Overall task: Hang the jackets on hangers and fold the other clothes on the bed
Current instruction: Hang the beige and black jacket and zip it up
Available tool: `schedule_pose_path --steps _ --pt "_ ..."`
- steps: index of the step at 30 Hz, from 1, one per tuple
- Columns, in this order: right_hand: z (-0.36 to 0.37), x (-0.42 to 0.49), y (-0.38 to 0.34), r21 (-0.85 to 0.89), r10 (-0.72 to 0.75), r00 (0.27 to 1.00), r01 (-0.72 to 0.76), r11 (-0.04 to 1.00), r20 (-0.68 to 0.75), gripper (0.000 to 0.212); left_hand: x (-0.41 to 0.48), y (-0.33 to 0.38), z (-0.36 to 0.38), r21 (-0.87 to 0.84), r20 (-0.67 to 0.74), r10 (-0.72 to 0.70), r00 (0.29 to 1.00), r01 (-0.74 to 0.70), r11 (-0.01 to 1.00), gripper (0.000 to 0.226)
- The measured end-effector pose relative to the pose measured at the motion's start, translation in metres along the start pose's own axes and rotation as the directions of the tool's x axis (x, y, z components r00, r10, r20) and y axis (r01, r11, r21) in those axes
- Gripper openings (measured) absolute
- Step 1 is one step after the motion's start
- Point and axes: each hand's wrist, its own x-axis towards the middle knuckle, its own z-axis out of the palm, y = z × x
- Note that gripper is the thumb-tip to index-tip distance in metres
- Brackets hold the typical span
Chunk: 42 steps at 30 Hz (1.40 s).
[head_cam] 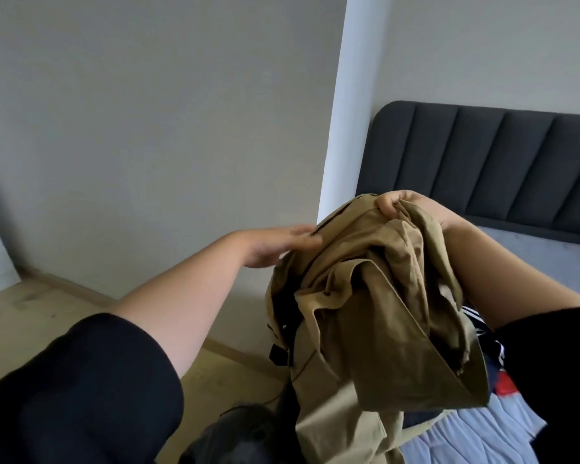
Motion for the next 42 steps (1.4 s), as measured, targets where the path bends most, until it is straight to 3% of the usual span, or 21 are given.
schedule_pose_path --steps 2,4,5,6,7,8,9,12,14,16,18,20,21,23,24,26,29,31,35,39,42 --pt "-0.002 0.0 0.002 0.009 0.02 0.999 -0.019 1.0 -0.032 0.034 0.002 -0.004 0.013 0.15 0.034 -0.039 0.999 0.033 0.988 0.052" --pt "-0.005 -0.001 0.003 -0.096 0.098 0.992 -0.105 0.99 -0.075 0.025 0.005 -0.006 0.019 0.255 -0.144 -0.042 0.989 0.078 0.964 0.044" --pt "-0.008 -0.001 0.005 -0.274 0.165 0.976 -0.199 0.941 -0.143 0.03 0.007 -0.005 0.018 0.28 -0.225 -0.041 0.974 0.105 0.954 0.04" --pt "-0.01 0.0 0.007 -0.52 0.214 0.945 -0.315 0.794 -0.246 0.037 0.007 -0.005 0.015 0.263 -0.268 -0.053 0.962 0.126 0.957 0.036" --pt "-0.009 0.002 0.011 -0.715 0.226 0.911 -0.412 0.565 -0.346 0.04 0.006 -0.004 0.012 0.202 -0.286 -0.067 0.956 0.129 0.971 0.033" --pt "-0.007 0.004 0.015 -0.81 0.203 0.884 -0.467 0.354 -0.421 0.04 0.005 -0.001 0.01 0.117 -0.29 -0.074 0.954 0.112 0.987 0.029" --pt "-0.005 0.006 0.021 -0.834 0.163 0.866 -0.5 0.235 -0.473 0.038 0.004 0.003 0.008 0.052 -0.296 -0.062 0.953 0.081 0.995 0.026" --pt "-0.003 0.014 0.03 -0.81 0.067 0.826 -0.562 0.168 -0.559 0.037 0.007 0.015 0.005 0.022 -0.394 0.024 0.919 -0.017 1.0 0.019" --pt "-0.004 0.019 0.032 -0.771 0.074 0.792 -0.608 0.192 -0.606 0.037 0.006 0.018 0.003 0.028 -0.515 0.058 0.855 -0.05 0.998 0.015" --pt "0.002 0.019 0.032 -0.692 -0.047 0.725 -0.634 0.345 -0.687 0.038 0.007 0.017 -0.001 -0.018 -0.635 0.044 0.772 -0.071 0.997 0.021" --pt "0.021 0.018 0.029 -0.679 -0.22 0.689 -0.513 0.524 -0.69 0.029 0.009 0.012 -0.005 -0.12 -0.702 -0.01 0.712 -0.104 0.987 0.02" --pt "0.048 0.016 0.026 -0.631 -0.135 0.794 -0.354 0.691 -0.592 0.035 0.011 0.009 -0.006 -0.213 -0.735 -0.075 0.674 -0.124 0.969 0.018" --pt "0.065 0.015 0.027 -0.573 -0.021 0.857 -0.325 0.752 -0.515 0.056 0.013 0.009 -0.007 -0.246 -0.748 -0.104 0.656 -0.127 0.961 0.017" --pt "0.089 0.014 0.042 -0.622 0.109 0.92 -0.338 0.706 -0.376 0.104 0.015 0.014 -0.007 -0.289 -0.765 -0.127 0.632 -0.16 0.944 0.018" --pt "0.097 0.016 0.054 -0.737 0.122 0.926 -0.36 0.572 -0.357 0.115 0.017 0.017 -0.005 -0.293 -0.773 -0.116 0.623 -0.189 0.937 0.019" --pt "0.104 0.024 0.069 -0.863 0.06 0.906 -0.419 0.282 -0.42 0.113 0.023 0.025 0.002 -0.256 -0.805 -0.072 0.589 -0.235 0.938 0.019" --pt "0.097 0.051 0.06 -0.823 -0.077 0.828 -0.534 0.194 -0.556 0.08 0.023 0.037 0.012 -0.229 -0.848 -0.044 0.528 -0.29 0.929 0.026" --pt "0.087 0.067 0.042 -0.806 -0.139 0.801 -0.547 0.228 -0.583 0.054 0.017 0.049 0.007 -0.24 -0.864 -0.041 0.502 -0.339 0.91 0.028" --pt "0.079 0.104 -0.01 -0.758 -0.25 0.737 -0.506 0.411 -0.628 0.018 -0.012 0.094 -0.028 -0.182 -0.909 0.006 0.417 -0.41 0.894 0.03" --pt "0.083 0.157 -0.074 -0.723 -0.294 0.712 -0.421 0.548 -0.638 0.014 -0.056 0.149 -0.067 -0.065 -0.935 0.101 0.339 -0.445 0.893 0.036" --pt "0.092 0.199 -0.111 -0.663 -0.316 0.721 -0.259 0.703 -0.617 0.023 -0.092 0.172 -0.103 -0.047 -0.941 0.115 0.319 -0.46 0.887 0.032"
